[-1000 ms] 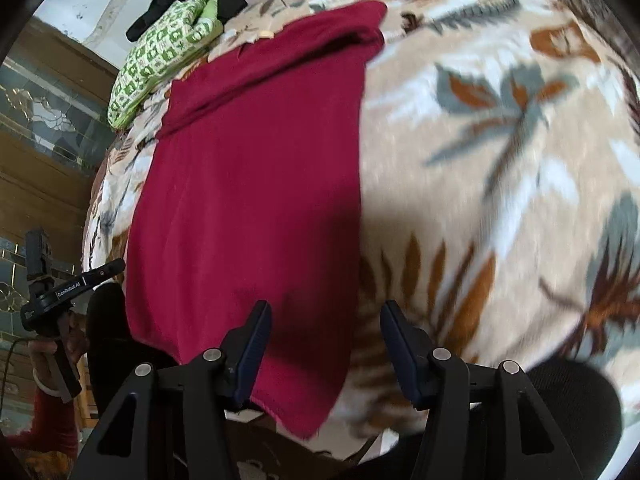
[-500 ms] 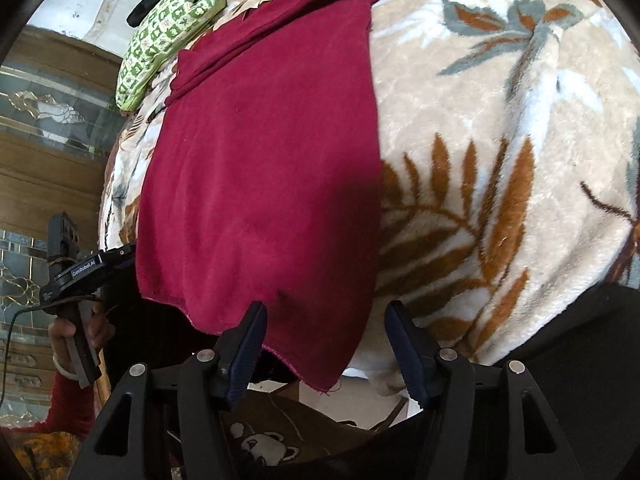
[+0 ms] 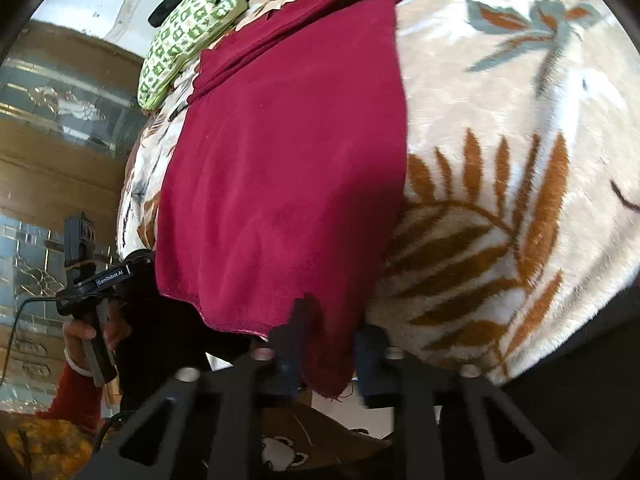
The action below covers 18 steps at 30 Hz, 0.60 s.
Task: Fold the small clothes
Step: 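Close both tools on the hem and fold it up toward the collar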
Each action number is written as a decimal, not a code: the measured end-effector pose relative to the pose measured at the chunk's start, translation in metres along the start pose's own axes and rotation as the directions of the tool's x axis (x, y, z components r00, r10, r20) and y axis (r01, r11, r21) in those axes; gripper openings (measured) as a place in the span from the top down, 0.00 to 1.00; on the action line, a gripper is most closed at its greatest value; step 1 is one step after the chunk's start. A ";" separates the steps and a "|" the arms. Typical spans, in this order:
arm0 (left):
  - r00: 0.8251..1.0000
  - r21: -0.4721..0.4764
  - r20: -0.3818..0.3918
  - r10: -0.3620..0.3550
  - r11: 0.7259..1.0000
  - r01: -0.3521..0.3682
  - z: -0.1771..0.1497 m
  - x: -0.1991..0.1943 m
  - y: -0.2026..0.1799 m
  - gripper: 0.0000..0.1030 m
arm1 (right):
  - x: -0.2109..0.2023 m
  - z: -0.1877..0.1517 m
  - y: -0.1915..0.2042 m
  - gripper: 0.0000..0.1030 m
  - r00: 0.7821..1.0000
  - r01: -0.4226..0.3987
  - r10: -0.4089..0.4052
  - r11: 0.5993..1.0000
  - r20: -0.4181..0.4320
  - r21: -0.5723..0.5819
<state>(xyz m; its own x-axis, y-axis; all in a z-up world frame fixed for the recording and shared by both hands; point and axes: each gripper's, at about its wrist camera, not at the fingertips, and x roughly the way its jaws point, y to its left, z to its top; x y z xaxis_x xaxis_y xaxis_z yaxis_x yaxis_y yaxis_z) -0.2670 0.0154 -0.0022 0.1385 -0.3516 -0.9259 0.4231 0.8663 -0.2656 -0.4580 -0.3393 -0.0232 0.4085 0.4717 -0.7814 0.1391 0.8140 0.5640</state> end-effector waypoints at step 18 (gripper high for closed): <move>0.971 0.043 0.230 -0.058 0.998 0.050 0.136 -0.056 -0.012 0.94 | -0.060 0.148 0.040 0.92 0.923 -0.098 0.128 0.990 0.362 -0.098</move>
<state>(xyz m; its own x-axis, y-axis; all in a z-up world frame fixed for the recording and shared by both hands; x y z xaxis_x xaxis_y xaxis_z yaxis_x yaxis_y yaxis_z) -0.1579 -0.0233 0.0893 0.3161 -0.4737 -0.8220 0.4679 0.8315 -0.2993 -0.3433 -0.3847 0.0858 0.7214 0.4167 -0.5531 0.0089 0.7931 0.6091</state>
